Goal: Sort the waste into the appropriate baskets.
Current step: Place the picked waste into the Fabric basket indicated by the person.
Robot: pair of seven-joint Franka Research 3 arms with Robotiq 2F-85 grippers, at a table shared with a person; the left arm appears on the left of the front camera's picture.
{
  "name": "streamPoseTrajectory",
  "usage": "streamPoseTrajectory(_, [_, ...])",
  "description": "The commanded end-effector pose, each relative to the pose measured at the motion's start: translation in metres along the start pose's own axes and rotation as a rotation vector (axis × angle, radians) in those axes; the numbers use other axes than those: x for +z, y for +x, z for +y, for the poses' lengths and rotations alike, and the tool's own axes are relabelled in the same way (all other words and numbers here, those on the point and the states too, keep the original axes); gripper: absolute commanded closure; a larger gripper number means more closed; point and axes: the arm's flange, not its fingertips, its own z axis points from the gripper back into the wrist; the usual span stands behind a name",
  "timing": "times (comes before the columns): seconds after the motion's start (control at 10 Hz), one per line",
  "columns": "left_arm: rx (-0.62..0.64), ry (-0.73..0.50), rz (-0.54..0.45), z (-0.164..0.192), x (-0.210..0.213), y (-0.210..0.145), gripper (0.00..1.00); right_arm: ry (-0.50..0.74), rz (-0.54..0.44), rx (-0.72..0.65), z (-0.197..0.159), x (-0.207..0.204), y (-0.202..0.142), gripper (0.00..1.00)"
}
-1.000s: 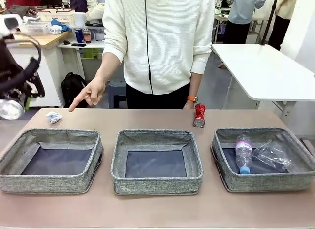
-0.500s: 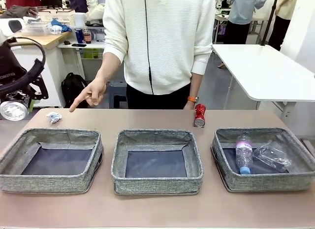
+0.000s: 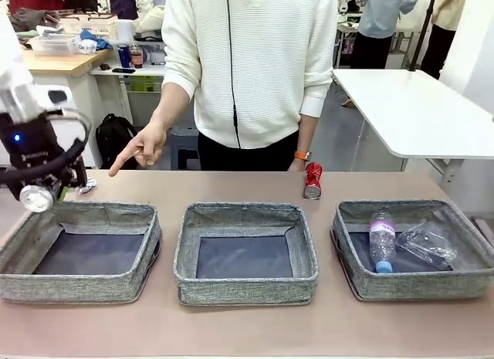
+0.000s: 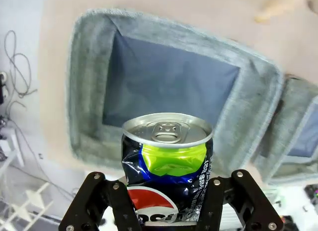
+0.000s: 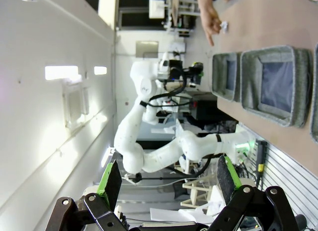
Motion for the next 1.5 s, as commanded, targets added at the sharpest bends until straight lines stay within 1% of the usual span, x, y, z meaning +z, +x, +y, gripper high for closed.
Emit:
streamPoseTrajectory(0.0, [-0.07, 0.011, 0.029, 0.013, -0.001, 0.005, 1.0, -0.005, 0.01, 0.015, -0.001, 0.001, -0.003, 0.0])
streamPoseTrajectory(0.1, [-0.051, 0.003, 0.019, 0.016, -0.006, 0.006, 1.0, -0.005, 0.01, 0.015, -0.001, 0.001, -0.003, 0.0])
streamPoseTrajectory(0.2, [-0.062, -0.025, 0.013, 0.014, -0.009, 0.007, 1.0, -0.005, 0.01, 0.015, -0.001, 0.001, -0.003, 0.0])
streamPoseTrajectory(0.4, [-0.073, -0.038, 0.014, 0.008, -0.013, 0.009, 1.0, -0.005, 0.01, 0.015, -0.001, 0.001, -0.003, 0.0])
streamPoseTrajectory(0.5, [-0.087, -0.038, 0.02, 0.007, -0.014, 0.009, 0.87, -0.005, 0.01, 0.015, -0.001, 0.001, -0.003, 0.0])
streamPoseTrajectory(0.6, [-0.089, -0.037, 0.021, 0.009, -0.014, 0.009, 0.4, -0.005, 0.01, 0.015, -0.001, 0.001, -0.003, 0.0])
streamPoseTrajectory(0.7, [-0.094, -0.044, 0.016, 0.009, -0.013, 0.007, 0.27, -0.005, 0.01, 0.015, -0.001, 0.001, -0.003, 0.0])
streamPoseTrajectory(0.8, [-0.099, -0.045, 0.011, 0.008, -0.012, 0.006, 0.0, -0.005, 0.01, 0.015, -0.001, 0.001, -0.003, 0.0])
streamPoseTrajectory(1.0, [-0.104, -0.052, 0.008, 0.008, -0.01, 0.004, 0.0, -0.005, 0.01, 0.015, -0.001, 0.001, -0.003, 0.0])
streamPoseTrajectory(1.1, [-0.111, -0.055, 0.008, 0.008, -0.009, 0.003, 0.06, -0.005, 0.01, 0.015, -0.001, 0.001, -0.003, 0.0])
streamPoseTrajectory(1.2, [-0.118, -0.062, 0.004, 0.007, -0.007, 0.001, 0.0, -0.005, 0.01, 0.015, -0.001, 0.001, -0.003, 0.0])
streamPoseTrajectory(1.4, [-0.136, -0.077, 0.006, 0.004, -0.005, -0.003, 0.0, -0.005, 0.01, 0.015, -0.001, 0.001, -0.003, 0.0])
